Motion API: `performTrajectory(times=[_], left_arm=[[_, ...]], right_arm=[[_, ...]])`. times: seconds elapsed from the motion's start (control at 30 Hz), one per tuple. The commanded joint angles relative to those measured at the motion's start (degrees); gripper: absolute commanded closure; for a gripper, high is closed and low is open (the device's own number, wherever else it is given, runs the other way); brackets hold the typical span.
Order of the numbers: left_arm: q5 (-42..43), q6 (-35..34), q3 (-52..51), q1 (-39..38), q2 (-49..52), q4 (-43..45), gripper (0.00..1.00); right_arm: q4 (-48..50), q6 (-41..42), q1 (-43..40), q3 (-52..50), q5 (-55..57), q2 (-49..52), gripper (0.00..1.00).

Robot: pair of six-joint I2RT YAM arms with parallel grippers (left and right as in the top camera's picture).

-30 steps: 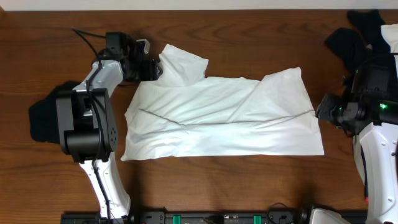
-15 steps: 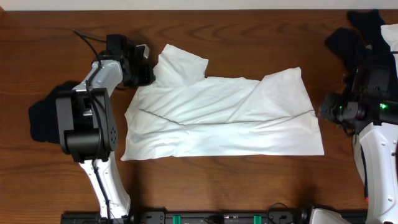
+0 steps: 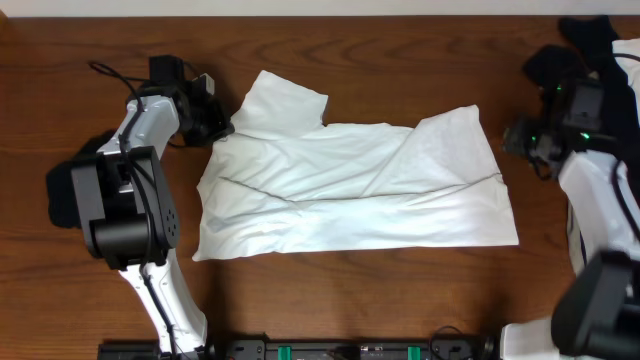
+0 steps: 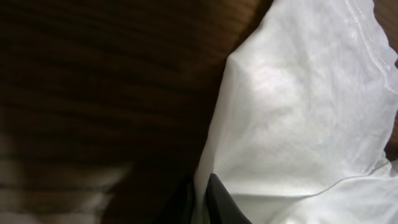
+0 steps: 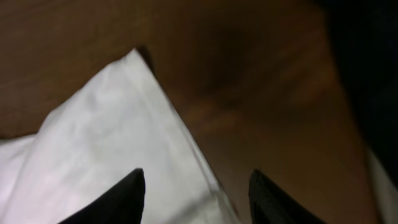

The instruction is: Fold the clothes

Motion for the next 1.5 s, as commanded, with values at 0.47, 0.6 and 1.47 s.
performTrajectory(times=[0.47, 0.6, 1.47], left_arm=[[-0.7, -0.9, -0.3, 0.1, -1.3, -4.1, 0.90], [-0.8, -0.9, -0.3, 0.1, -1.3, -4.1, 0.90], [-0.8, -0.9, -0.3, 0.0, -1.3, -4.3, 0.90]], right_arm=[[31.8, 3.8, 1.4, 0.3, -14.6, 24.8, 0.36], [35.6, 5.2, 1.8, 0.3, -14.5, 24.8, 0.37], [40.2, 6.3, 4.7, 0.3, -10.9, 29.8, 0.55]])
